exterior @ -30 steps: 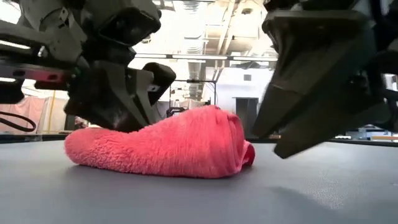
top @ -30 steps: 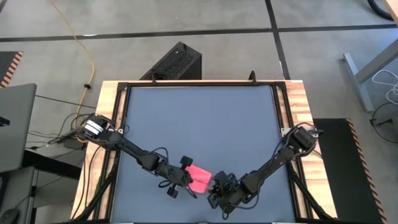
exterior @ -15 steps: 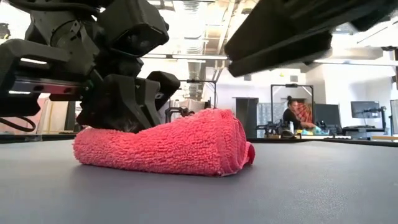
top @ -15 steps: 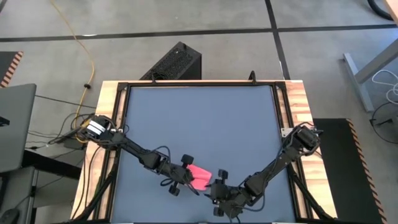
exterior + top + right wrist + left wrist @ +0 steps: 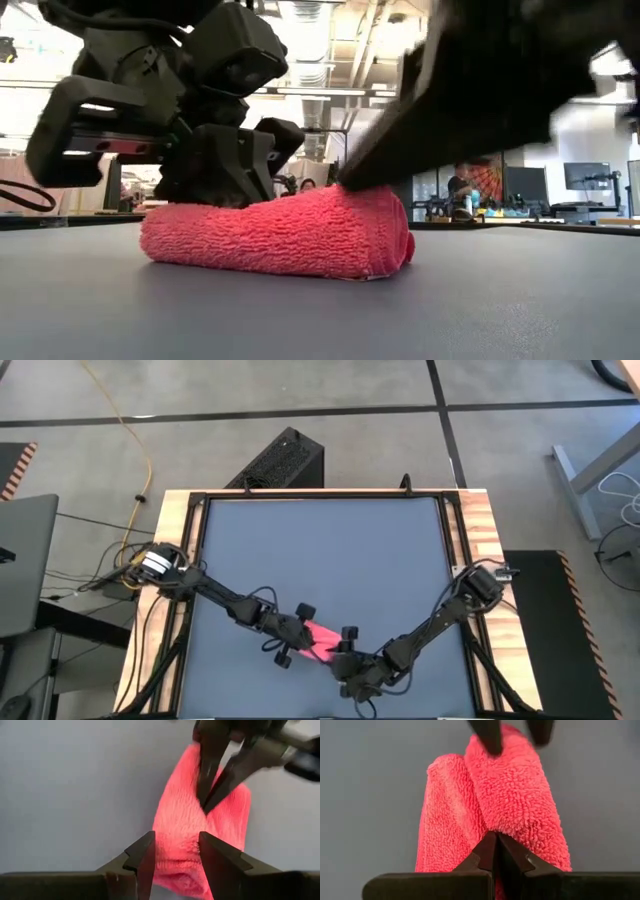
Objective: Roll towel
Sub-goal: Roll the pink towel
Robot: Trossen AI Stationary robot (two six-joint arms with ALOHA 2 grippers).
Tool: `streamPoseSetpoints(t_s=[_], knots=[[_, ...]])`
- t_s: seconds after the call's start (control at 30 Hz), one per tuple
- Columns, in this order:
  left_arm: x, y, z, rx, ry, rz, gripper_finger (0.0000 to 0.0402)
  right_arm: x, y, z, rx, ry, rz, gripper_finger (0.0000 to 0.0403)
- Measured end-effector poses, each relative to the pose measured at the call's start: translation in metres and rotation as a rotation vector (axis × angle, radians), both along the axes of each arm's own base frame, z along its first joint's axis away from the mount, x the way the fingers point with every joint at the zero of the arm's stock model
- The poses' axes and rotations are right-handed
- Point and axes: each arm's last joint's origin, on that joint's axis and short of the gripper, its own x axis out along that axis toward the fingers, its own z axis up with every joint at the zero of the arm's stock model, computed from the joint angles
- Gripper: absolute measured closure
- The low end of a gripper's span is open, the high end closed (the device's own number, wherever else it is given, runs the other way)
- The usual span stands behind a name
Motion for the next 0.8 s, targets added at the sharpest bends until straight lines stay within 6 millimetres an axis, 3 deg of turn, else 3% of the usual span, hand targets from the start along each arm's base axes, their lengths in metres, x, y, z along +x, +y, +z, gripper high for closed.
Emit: streamPoseSetpoints(t_s=[0.43, 0.63, 0.8], knots=[[0.004, 0.021, -0.003, -0.163, 0.102, -0.032, 0.0401, 0.005, -0.006, -0.029, 0.003, 0.042, -0.098, 0.0240], [0.003, 0.029, -0.001, -0.218, 0.151, -0.012, 0.0401, 0.007, -0.006, -0.039, 0.073, 0.024, -0.165, 0.0301], [-0.003, 0.033, 0.019, -0.192, 0.130, -0.006, 0.0401, 0.005, -0.002, -0.038, 0.107, 0.010, -0.174, 0.0362]])
